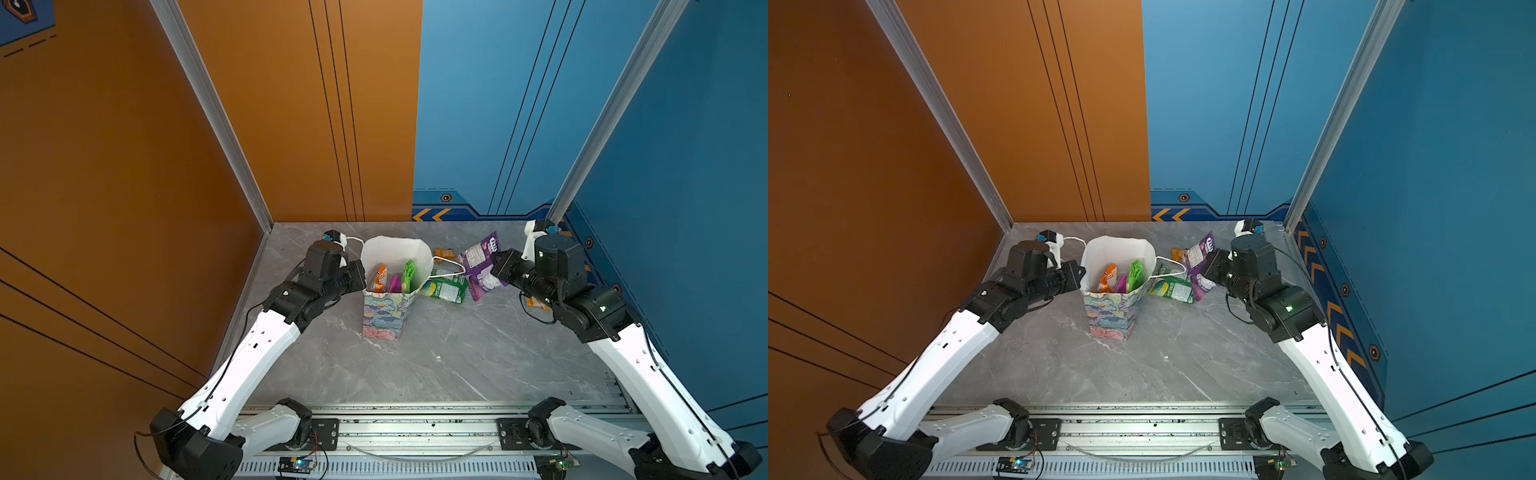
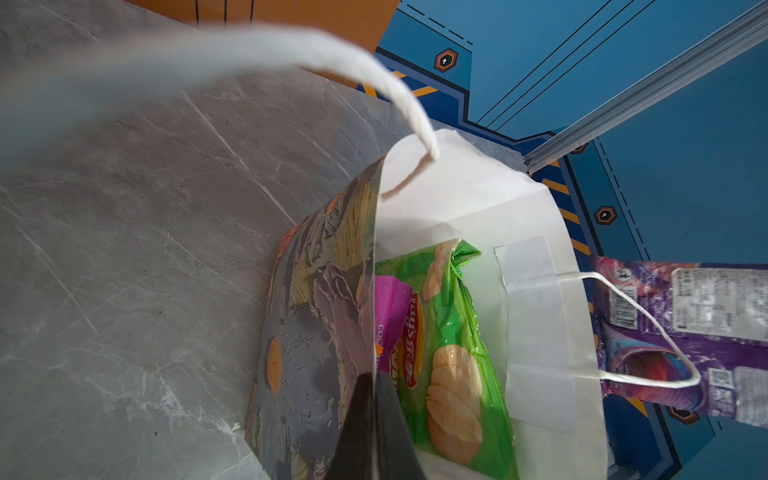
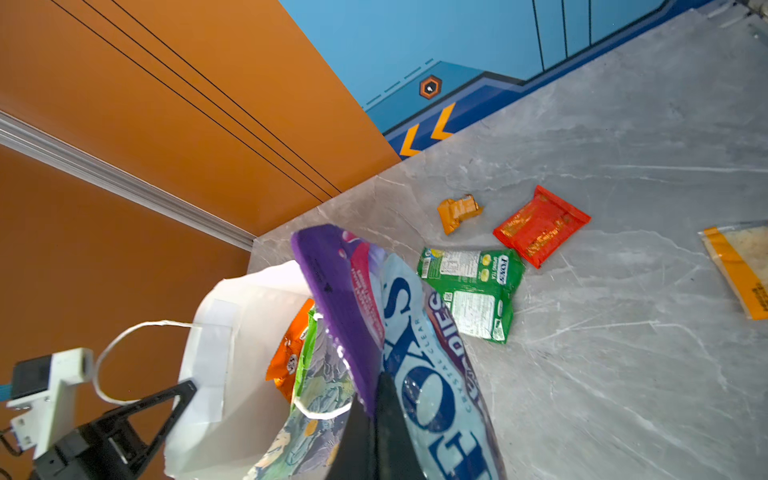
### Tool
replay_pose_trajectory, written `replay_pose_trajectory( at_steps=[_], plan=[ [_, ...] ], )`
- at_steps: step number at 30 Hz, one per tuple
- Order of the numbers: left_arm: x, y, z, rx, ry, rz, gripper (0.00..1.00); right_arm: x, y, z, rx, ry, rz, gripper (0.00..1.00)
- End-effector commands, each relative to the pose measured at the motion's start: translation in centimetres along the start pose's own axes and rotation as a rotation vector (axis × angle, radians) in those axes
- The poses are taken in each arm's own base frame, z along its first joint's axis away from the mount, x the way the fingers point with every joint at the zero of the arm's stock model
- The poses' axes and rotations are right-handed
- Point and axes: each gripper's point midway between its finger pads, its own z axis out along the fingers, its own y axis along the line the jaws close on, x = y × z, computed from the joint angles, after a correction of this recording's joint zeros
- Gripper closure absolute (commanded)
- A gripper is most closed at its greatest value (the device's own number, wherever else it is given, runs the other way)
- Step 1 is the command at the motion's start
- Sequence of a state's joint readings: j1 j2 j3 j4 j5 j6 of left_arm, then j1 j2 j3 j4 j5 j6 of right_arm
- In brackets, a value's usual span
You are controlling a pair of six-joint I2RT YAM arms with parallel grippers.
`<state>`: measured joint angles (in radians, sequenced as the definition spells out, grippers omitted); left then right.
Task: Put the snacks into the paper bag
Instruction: 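Lift the purple bag with the right gripper while the left gripper shifts the paper bag, then carry the purple bag over the paper bag opening held by the left gripper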
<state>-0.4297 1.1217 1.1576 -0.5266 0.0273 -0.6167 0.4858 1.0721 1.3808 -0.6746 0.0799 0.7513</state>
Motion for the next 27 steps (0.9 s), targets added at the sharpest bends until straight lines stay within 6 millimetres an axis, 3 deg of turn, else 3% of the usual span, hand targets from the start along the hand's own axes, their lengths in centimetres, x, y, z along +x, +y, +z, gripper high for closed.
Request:
replay_pose_trajectory(
  at_steps=[1,9,16,19,24,27],
  plan=[
    [-4.0,-0.5,-2.4,0.038,-0.184,0.008,1.0,-1.6,1.6,-0.2,-0.007,-0.045,-0.041,1.0],
    [-4.7,0.3,-3.3,0.054,-0.226,-0.01,1.0,-3.9,7.2,-1.2,-0.092,-0.101,-0.116,1.0],
    [-4.5,0.2,-3.5,0.056,-0.228,0.003,1.0,-4.4,10.7,-1.7,-0.158,-0.123,-0.126,1.0],
    [-4.3,0.1,-3.3,0.061,-0.215,0.003,1.0,-2.6,13.7,-1.5,-0.239,-0.085,-0.123,1.0],
    [-3.8,-0.3,-2.8,0.074,-0.193,0.02,1.0,1.0,17.5,0.6,-0.319,0.005,-0.114,1.0],
    [-3.6,-0.7,-2.6,0.084,-0.179,0.03,1.0,1.8,19.5,0.8,-0.362,0.022,-0.11,1.0]
  ],
)
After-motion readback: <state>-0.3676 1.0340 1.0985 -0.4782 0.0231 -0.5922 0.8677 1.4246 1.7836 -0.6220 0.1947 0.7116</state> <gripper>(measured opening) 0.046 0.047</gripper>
